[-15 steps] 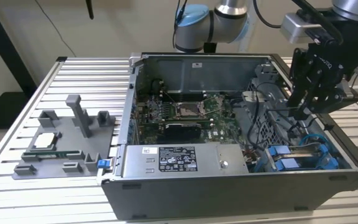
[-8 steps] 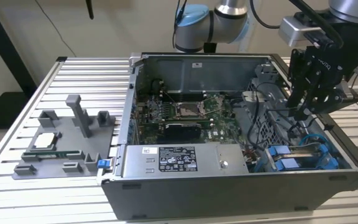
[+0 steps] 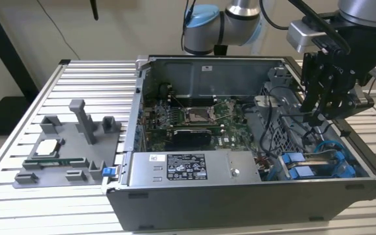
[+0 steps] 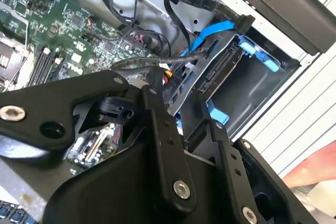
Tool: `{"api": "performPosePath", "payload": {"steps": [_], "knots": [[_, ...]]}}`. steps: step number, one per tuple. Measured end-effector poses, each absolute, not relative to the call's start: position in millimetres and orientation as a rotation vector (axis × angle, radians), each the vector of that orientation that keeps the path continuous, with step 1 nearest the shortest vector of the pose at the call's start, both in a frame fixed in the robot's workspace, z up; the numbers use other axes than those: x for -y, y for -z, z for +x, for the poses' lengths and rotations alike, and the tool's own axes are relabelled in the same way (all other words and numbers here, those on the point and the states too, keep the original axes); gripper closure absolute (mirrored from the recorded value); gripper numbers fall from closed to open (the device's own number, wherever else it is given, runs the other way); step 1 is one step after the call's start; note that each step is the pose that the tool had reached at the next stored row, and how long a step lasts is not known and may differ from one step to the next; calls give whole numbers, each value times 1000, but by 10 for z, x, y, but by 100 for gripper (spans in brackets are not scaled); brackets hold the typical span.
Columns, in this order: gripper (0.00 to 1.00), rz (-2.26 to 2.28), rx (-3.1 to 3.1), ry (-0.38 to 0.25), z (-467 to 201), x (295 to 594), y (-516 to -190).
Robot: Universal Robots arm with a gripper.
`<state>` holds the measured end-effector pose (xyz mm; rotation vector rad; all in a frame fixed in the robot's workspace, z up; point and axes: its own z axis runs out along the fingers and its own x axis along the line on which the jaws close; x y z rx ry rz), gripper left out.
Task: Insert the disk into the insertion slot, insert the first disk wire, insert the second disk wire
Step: 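Insert the first disk wire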
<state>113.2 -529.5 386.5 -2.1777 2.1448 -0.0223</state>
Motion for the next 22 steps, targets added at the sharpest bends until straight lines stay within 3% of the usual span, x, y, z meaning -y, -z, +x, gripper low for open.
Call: {"api": "performPosePath", "payload": {"steps": [14, 15, 22], "knots": [[0, -2175, -2142, 28, 1130, 5294, -3861], [100, -2175, -2142, 29, 1130, 5294, -3860], [100, -2174, -2142, 29, 1131, 5297, -3852]]}}
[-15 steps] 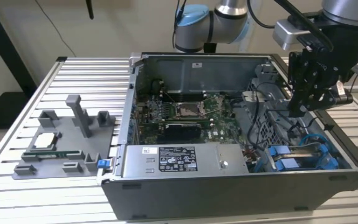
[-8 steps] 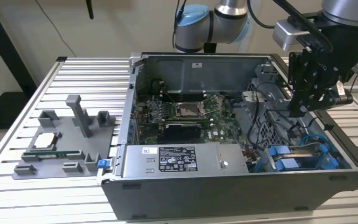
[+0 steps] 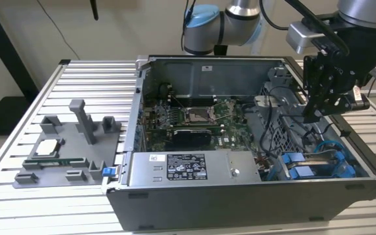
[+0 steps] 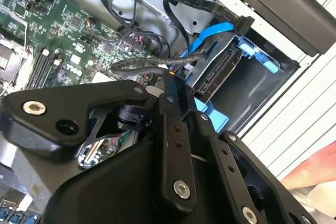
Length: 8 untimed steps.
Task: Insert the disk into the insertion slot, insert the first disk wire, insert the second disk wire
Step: 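Insert the first disk wire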
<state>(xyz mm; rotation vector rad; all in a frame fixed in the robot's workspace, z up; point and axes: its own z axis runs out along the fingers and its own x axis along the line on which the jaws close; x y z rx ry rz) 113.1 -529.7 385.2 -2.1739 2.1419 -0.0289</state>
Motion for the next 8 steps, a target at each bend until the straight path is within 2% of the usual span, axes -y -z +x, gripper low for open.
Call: {"api": "performPosePath", "payload": {"steps": [8], "knots": [[100, -2169, -2148, 29, 1160, 5351, -3842]]}}
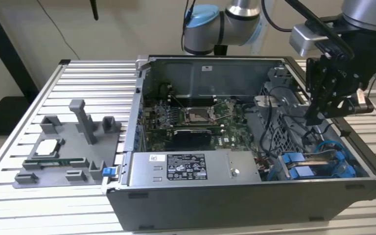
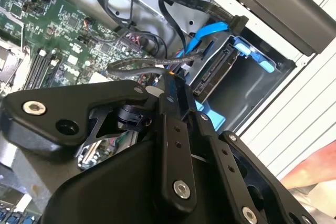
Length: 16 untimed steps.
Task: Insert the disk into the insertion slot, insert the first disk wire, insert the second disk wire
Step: 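Insert the first disk wire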
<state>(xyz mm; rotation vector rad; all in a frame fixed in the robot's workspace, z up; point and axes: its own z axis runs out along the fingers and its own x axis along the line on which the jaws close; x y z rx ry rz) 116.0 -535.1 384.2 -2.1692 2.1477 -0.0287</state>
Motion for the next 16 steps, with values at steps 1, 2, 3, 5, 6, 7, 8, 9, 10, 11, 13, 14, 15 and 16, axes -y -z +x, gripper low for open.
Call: {"api": "performPosePath", "payload": {"steps": [1, 2, 3, 5, 6, 7, 8, 9, 10, 11, 13, 14, 15, 16], "knots": [[100, -2169, -2149, 28, 1166, 5362, -3841], [100, -2168, -2150, 28, 1172, 5374, -3839], [100, -2167, -2151, 27, 1177, 5387, -3838], [100, -2166, -2154, 26, 1187, 5411, -3833], [100, -2165, -2155, 26, 1192, 5424, -3831], [100, -2164, -2156, 25, 1196, 5436, -3829], [100, -2163, -2158, 25, 1201, 5448, -3827], [100, -2163, -2159, 24, 1205, 5461, -3825], [100, -2162, -2160, 24, 1210, 5474, -3822], [100, -2161, -2162, 23, 1214, 5486, -3820], [100, -2159, -2164, 23, 1222, 5510, -3815], [100, -2158, -2166, 22, 1227, 5523, -3812], [100, -2157, -2167, 21, 1231, 5536, -3810], [100, -2156, -2169, 21, 1235, 5548, -3808]]}}
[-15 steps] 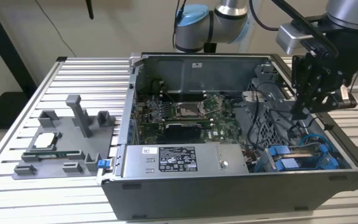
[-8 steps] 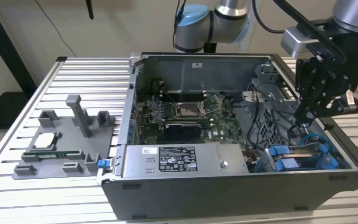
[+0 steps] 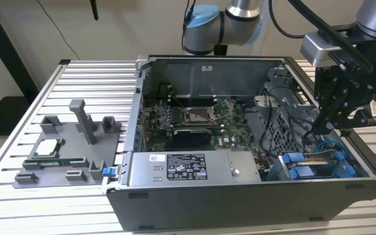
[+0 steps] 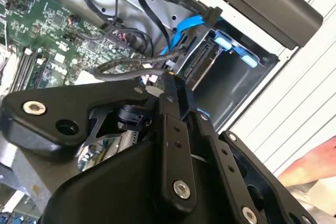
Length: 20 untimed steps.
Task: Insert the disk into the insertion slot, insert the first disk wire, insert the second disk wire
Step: 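Insert the first disk wire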
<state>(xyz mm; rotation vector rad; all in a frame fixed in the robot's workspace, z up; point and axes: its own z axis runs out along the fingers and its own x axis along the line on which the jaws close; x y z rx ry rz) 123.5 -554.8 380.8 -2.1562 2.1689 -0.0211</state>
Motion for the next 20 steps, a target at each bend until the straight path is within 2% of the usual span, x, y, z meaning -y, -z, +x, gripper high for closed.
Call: {"api": "performPosePath", "payload": {"steps": [20], "knots": [[100, -2142, -2201, 3, 1334, 5726, -3772]]}}
